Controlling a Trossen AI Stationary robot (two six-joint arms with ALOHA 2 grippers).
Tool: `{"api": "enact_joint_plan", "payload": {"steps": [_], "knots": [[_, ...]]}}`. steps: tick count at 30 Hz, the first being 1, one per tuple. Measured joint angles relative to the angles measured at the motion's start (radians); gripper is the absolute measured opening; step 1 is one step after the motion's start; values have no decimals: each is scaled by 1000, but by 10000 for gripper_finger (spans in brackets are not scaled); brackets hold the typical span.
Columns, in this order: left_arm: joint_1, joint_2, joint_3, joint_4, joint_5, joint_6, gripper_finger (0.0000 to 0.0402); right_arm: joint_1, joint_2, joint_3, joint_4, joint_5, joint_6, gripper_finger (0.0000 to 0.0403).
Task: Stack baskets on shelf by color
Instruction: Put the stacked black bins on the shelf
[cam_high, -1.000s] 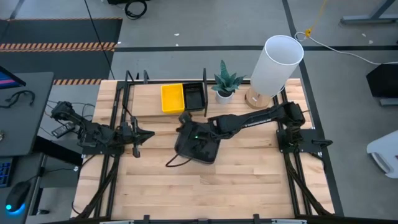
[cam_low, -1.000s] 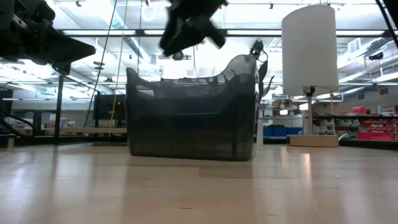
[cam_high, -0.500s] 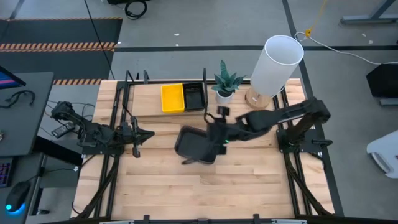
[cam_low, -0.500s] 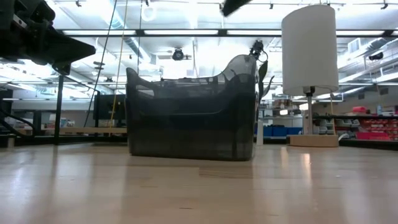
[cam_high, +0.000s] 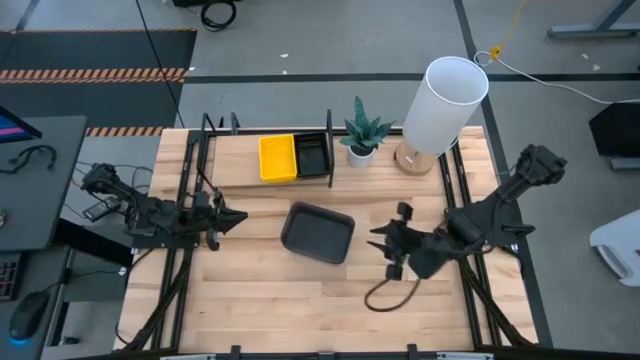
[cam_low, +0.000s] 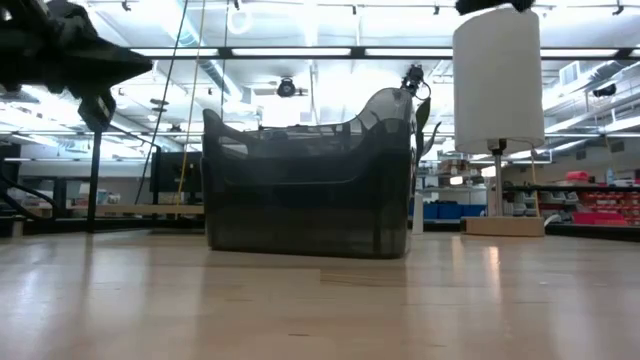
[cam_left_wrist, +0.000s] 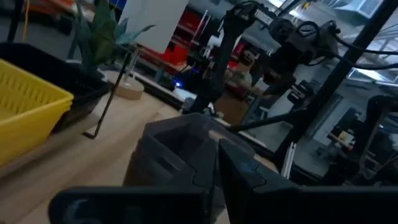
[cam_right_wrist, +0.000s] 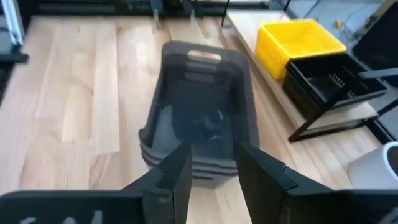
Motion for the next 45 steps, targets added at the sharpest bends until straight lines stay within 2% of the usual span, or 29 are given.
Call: {"api": "enact_joint_plan", "payload": {"steps": [4, 8, 13, 17, 20, 23, 27, 30, 33, 39, 45], "knots": [[26, 38, 90, -41, 71, -45, 8, 66, -62, -132, 114, 97, -2, 130], [47, 133, 178, -128, 85, -75, 6, 114, -136, -268, 238, 182, 8, 130], [71, 273, 262, -172, 115, -105, 38, 152, -242, -439, 415, 186, 9, 126], [100, 367, 320, -170, 154, -105, 55, 138, -332, -579, 542, 177, -5, 106], [132, 424, 358, -191, 160, -106, 58, 88, -416, -689, 631, 113, -22, 80], [168, 471, 373, -204, 180, -107, 59, 8, -510, -806, 797, 12, -88, 50], [225, 534, 377, -207, 279, -160, 65, -126, -623, -959, 1079, -202, -225, 12], [266, 588, 377, -200, 374, -208, 72, -211, -687, -1049, 1210, -323, -296, 6], [288, 627, 386, -196, 439, -221, 77, -269, -732, -1043, 1169, -373, -312, 11], [290, 677, 444, -246, 448, -197, 78, -316, -785, -1043, 1169, -488, -370, 4], [283, 750, 520, -364, 448, -223, 88, -316, -889, -1047, 1130, -498, -480, 4]]}}
